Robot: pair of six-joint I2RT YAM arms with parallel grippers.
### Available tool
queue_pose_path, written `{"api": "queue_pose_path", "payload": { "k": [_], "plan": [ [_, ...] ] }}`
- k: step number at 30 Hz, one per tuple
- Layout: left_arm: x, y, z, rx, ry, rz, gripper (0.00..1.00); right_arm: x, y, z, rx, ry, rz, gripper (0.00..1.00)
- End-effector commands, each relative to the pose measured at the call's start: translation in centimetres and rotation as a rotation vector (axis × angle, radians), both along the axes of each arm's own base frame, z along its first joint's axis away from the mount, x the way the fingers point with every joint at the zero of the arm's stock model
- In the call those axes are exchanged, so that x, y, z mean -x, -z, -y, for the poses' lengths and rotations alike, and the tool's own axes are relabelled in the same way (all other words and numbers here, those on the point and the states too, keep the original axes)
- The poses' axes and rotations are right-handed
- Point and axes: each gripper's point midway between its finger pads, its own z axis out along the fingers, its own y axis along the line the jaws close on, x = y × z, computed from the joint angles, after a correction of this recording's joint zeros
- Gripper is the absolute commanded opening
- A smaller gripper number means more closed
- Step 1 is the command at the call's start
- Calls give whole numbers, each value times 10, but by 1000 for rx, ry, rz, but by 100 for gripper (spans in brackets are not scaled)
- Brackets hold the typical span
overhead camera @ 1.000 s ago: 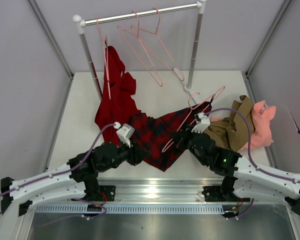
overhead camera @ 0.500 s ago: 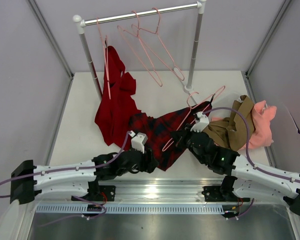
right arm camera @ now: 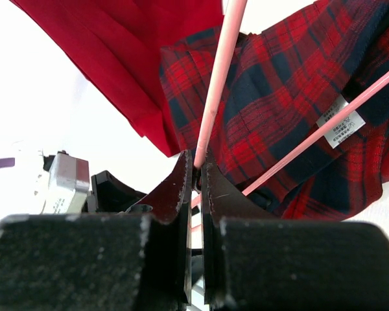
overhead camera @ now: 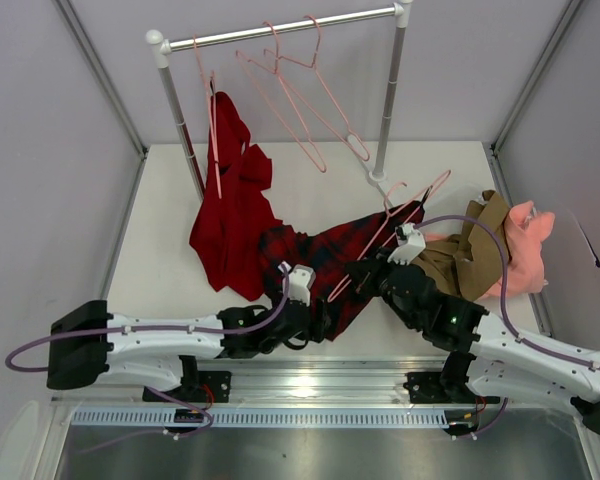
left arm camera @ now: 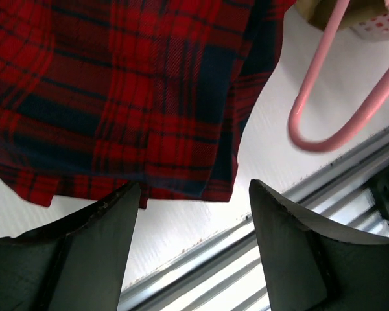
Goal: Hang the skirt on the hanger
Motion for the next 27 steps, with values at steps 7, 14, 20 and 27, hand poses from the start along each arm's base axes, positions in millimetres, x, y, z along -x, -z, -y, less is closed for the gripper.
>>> {"api": "queue_pose_path", "payload": {
  "k": [7,14,20,27],
  "plan": [
    [-26,-5,10,-8,-183,87,52,-9,-31,13,-64,73,65,0],
    [-30,-3,7,26,-209,103,24,-9,-13,24,-32,100,33,0],
    [-33,-14,-6,88,-228,98,0,-8,-7,30,-33,113,30,0],
    [-18,-31,-34,143,-189,25,0,-9,-5,19,-39,65,58,0]
  ]
}}
